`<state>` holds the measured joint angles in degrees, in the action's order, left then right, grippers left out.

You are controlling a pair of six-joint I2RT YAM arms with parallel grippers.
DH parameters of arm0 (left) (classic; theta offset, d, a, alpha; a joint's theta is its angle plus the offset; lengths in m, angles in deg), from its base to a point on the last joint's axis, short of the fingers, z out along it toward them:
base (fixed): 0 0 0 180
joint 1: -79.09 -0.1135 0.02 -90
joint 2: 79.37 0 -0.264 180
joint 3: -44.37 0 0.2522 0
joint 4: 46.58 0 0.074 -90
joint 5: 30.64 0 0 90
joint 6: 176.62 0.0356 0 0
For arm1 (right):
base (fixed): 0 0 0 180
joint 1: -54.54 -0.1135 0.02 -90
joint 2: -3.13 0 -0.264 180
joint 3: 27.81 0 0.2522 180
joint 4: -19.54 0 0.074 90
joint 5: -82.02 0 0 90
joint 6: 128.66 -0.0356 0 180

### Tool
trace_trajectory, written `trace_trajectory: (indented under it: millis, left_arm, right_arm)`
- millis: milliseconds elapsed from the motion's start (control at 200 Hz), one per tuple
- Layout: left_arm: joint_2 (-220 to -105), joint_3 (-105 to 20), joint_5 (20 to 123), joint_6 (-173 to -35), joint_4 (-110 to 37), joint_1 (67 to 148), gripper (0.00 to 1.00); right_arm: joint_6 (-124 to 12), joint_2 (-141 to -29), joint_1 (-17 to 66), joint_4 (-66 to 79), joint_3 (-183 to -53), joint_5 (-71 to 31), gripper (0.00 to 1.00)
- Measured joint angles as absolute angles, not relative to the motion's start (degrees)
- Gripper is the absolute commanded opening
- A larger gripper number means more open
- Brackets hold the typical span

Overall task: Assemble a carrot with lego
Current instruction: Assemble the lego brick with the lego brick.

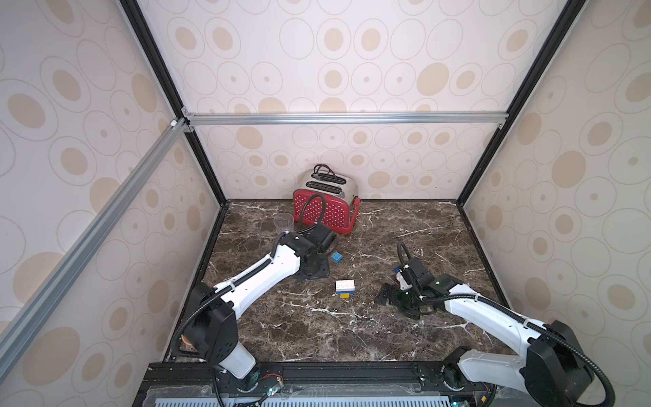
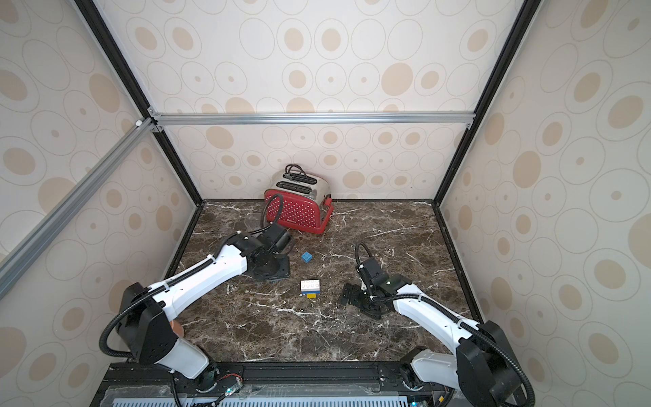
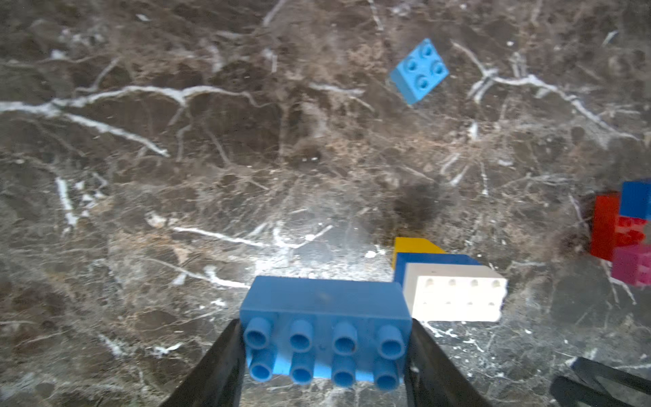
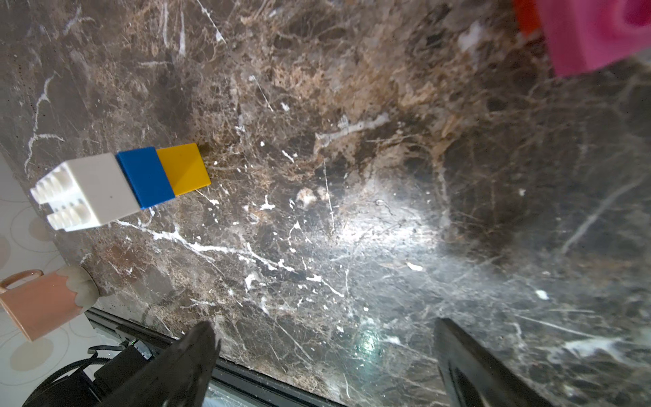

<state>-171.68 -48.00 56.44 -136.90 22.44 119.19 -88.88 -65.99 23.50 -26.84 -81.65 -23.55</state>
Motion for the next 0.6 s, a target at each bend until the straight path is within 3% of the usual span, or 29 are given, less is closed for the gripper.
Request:
trace_trajectory:
  millis: [280, 601]
  left_arm:
    - [-182.8, -59.0, 57.3, -137.3, 26.4, 125.6, 0.50]
    - [-187.9, -66.6, 57.8, -137.3, 30.2, 127.8, 0.50]
  right_arm:
    - [-89.4, -66.0, 23.5, -25.3, -81.3, -24.0, 0.99]
    - [-89.8, -66.0, 23.5, -24.5, -80.4, -24.1, 0.99]
